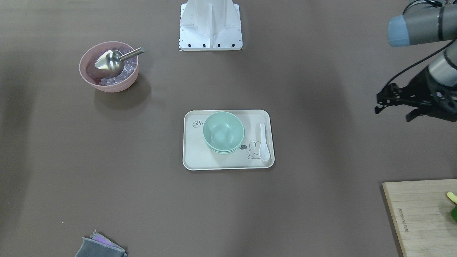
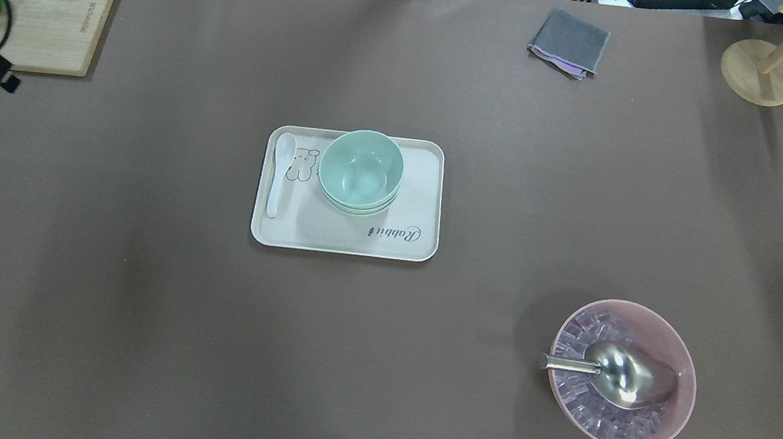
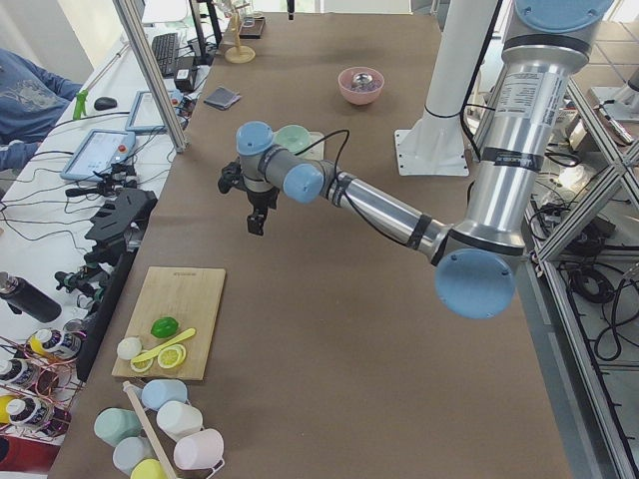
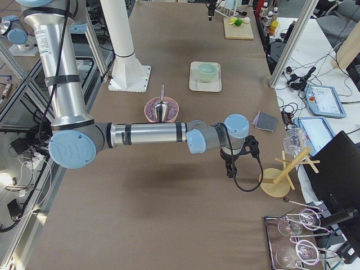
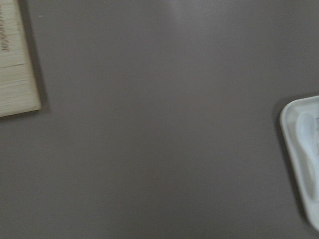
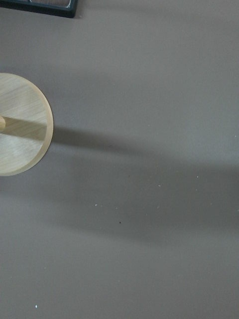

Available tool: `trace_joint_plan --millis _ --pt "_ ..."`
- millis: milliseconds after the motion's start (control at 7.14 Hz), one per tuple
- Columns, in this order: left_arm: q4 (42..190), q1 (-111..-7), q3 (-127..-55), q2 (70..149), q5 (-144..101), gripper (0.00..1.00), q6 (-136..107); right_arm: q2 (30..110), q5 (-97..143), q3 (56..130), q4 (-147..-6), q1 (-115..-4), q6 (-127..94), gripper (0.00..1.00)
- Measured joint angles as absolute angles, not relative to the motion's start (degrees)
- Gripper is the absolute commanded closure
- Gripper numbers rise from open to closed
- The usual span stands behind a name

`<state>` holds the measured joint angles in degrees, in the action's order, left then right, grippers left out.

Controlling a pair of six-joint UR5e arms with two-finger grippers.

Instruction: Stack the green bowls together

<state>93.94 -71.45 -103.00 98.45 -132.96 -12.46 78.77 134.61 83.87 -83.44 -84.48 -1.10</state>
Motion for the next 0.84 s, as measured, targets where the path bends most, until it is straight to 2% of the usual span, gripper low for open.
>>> trace_joint_plan --millis 420,840 --pt "87.54 -83.9 -100.8 90.94 -133.08 0.02 10.92 77.02 134.21 81.02 -86.71 -86.2 5.23 0.0" --pt "85.77 -89.42 -97.6 88.42 -132.65 0.02 15.41 76.51 134.18 80.53 -86.86 -86.37 5.78 0.0"
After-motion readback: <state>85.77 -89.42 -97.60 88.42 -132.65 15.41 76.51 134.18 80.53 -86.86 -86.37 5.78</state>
